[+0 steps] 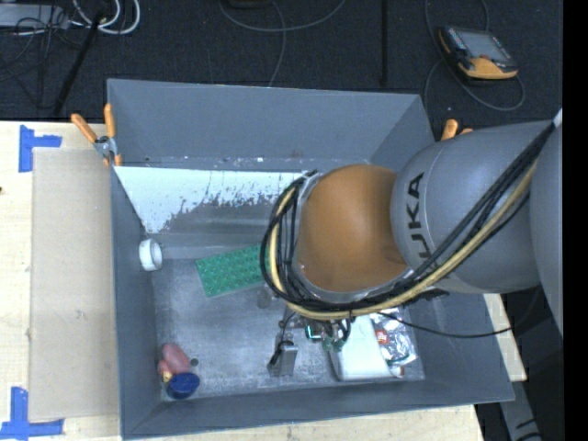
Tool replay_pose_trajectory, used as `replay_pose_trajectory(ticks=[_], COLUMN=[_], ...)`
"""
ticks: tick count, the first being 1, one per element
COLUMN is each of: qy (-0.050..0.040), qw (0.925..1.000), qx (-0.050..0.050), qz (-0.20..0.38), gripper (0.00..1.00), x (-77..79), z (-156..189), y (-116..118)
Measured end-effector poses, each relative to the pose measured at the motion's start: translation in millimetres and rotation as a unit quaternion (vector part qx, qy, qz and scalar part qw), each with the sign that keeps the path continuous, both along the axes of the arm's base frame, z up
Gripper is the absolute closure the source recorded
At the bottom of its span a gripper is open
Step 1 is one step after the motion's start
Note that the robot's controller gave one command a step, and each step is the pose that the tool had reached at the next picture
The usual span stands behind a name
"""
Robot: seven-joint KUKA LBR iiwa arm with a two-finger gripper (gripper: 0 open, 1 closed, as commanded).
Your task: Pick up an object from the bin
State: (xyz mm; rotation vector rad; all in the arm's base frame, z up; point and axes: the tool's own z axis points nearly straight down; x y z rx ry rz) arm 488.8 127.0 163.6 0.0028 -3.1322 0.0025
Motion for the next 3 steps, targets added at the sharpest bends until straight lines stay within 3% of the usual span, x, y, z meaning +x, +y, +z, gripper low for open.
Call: replay_pose_trajectory(ticks=[1,2,3], qy=[-0.0033,-0.0066,-0.0073], qw=[1.0000,0.9997,0.9997], qx=[0.001,0.001,0.002], qz=[0.005,-0.022,-0.023], gripper=[0.00,0.00,1.00], x=[62.0,118.0,117.8], z=[-82,-90,-87], y=[34,14,15])
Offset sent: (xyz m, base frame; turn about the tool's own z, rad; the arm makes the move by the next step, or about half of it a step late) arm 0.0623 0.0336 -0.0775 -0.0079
